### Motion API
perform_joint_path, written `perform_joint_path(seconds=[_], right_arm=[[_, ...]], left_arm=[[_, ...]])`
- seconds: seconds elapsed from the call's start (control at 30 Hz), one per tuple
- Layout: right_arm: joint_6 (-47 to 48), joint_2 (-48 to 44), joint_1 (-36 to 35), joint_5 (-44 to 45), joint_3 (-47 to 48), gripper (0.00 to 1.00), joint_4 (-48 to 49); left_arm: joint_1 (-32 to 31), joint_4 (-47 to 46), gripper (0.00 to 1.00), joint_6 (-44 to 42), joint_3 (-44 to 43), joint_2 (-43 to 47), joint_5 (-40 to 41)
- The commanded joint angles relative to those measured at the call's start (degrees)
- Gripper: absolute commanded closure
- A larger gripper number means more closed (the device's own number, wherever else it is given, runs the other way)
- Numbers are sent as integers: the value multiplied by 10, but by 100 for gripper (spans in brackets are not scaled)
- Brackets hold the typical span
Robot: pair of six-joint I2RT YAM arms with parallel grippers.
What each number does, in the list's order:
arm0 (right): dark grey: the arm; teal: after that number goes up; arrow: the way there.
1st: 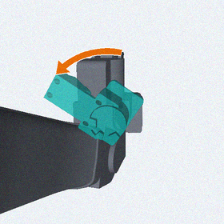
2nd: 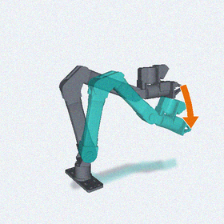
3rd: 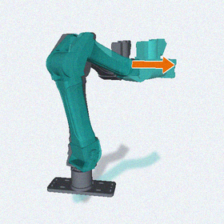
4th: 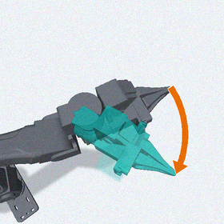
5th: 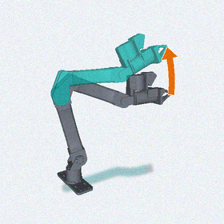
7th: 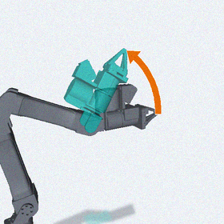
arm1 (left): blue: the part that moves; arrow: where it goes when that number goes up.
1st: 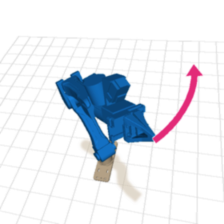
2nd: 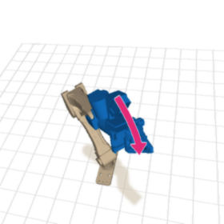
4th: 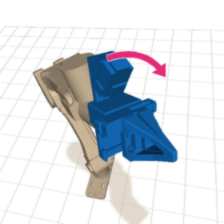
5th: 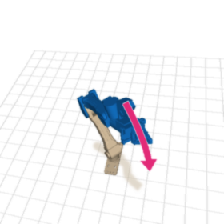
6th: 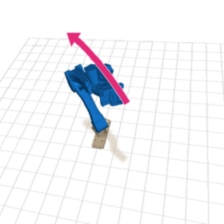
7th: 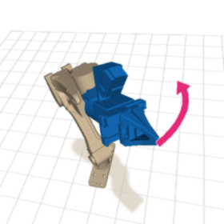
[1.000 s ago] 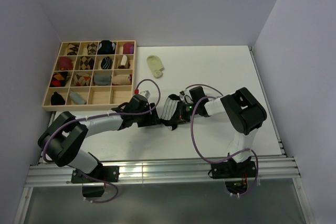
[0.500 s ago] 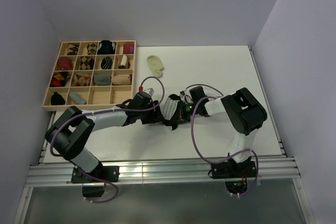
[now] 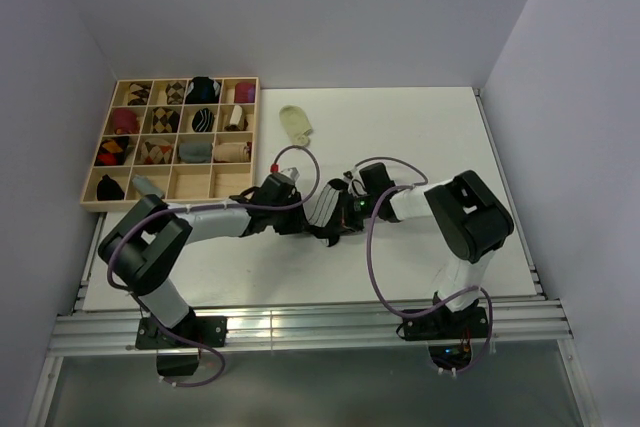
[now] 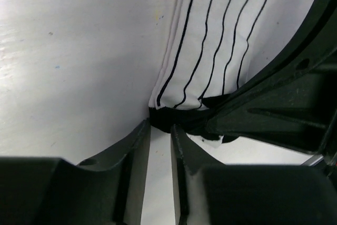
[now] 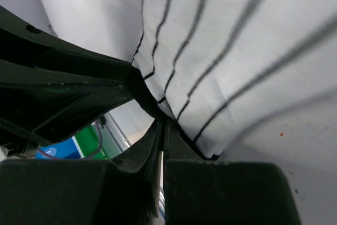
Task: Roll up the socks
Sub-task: Roll the sock at the center of the board.
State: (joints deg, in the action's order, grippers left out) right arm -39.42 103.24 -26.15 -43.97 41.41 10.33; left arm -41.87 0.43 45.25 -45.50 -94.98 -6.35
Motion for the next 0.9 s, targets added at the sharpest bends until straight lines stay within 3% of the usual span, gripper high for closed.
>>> perform_joint_path(seconds=[0.0, 0.17, 0.37, 0.43, 0.5, 0.87], right_arm=[[37, -30, -17, 67, 22, 100, -45], [90, -80, -44, 126, 32, 90, -84], [183, -178, -101, 256, 28, 56, -122], [201, -195, -115, 276, 29, 52, -130], [217, -198, -119, 308, 31, 48, -145], [262, -191, -187, 405, 29, 45, -141]], left_arm=[[-4, 28, 73, -9, -11, -36, 21], [-4, 43, 80, -24, -31, -57, 35], [-4, 68, 83, -62, -47, -57, 61], [-4, 70, 82, -68, -54, -58, 77], [-4, 71, 82, -76, -57, -61, 79], [-2, 78, 83, -89, -71, -67, 78]])
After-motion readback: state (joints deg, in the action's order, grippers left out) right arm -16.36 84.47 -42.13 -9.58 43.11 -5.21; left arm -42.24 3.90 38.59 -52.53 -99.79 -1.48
